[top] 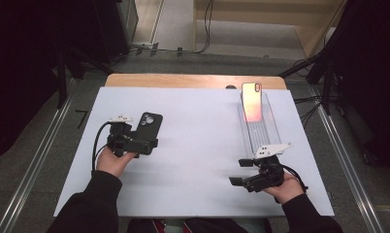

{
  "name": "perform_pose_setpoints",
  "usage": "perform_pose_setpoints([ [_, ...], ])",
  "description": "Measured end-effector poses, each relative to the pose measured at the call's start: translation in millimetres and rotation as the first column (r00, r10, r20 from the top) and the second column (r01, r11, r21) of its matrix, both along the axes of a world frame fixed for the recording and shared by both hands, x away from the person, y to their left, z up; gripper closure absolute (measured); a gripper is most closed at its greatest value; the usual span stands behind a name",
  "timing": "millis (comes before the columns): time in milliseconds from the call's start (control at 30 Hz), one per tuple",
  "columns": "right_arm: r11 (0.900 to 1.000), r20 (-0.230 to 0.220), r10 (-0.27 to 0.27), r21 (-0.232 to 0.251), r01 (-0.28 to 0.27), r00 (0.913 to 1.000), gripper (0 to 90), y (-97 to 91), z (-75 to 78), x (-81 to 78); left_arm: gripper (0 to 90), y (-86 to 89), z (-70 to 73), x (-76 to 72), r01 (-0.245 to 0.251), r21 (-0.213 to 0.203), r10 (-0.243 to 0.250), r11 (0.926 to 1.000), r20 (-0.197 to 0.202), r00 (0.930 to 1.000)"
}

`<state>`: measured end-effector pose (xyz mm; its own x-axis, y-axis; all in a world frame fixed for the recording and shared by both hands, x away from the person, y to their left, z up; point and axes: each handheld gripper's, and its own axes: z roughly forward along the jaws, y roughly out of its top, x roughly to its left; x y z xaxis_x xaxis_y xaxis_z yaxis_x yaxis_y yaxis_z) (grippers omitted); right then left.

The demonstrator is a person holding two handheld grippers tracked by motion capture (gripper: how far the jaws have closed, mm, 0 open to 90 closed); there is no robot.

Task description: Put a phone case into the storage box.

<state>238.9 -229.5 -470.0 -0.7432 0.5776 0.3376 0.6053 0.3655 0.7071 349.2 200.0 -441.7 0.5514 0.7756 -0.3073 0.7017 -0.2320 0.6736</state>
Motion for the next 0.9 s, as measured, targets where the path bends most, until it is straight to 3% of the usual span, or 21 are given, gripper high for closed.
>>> perform_pose_setpoints([
  [67,1.0000,-0.007,0.000,-0.001,0.000,1.0000,15.1,0.4,-0.3,-0.4,0.0,0.2,1.6,3.7,-0.017,0.007,0.017,0.9998,0.023,0.9996],
  [133,1.0000,-0.006,0.003,-0.001,-0.003,1.0000,15.1,1.1,-1.3,0.1,0.0,0.4,1.6,8.4,-0.025,0.010,0.025,0.9996,0.021,0.9995],
  [233,1.0000,-0.007,0.006,-0.003,-0.006,1.0000,15.1,1.4,-1.9,0.5,0.0,-0.7,0.0,15.2,-0.036,0.046,0.035,0.9983,0.025,0.9991],
  [400,1.0000,-0.007,-0.001,-0.001,0.001,1.0000,15.1,-0.2,-2.0,0.8,0.0,-5.2,-1.6,24.1,-0.083,0.085,0.078,0.9929,0.065,0.9949],
  [467,1.0000,-0.010,-0.005,0.004,0.005,0.9999,15.1,-1.0,-2.3,1.2,0.0,-7.9,-3.8,27.2,-0.098,0.082,0.093,0.9918,0.067,0.9934],
  [600,1.0000,-0.013,-0.006,0.001,0.006,0.9999,15.1,-1.0,-2.6,1.5,0.0,-13.4,-6.8,34.0,-0.108,0.120,0.100,0.9869,0.076,0.9921],
  [733,1.0000,-0.009,-0.004,0.004,0.004,1.0000,15.1,-0.5,-2.3,1.2,0.0,-16.1,-10.4,41.9,-0.128,0.112,0.118,0.9854,0.090,0.9889],
  [900,0.9998,-0.011,-0.010,0.015,0.010,0.9999,15.1,-2.1,-1.7,1.3,0.0,-16.3,-12.6,53.3,-0.122,0.089,0.115,0.9886,0.080,0.9902],
])
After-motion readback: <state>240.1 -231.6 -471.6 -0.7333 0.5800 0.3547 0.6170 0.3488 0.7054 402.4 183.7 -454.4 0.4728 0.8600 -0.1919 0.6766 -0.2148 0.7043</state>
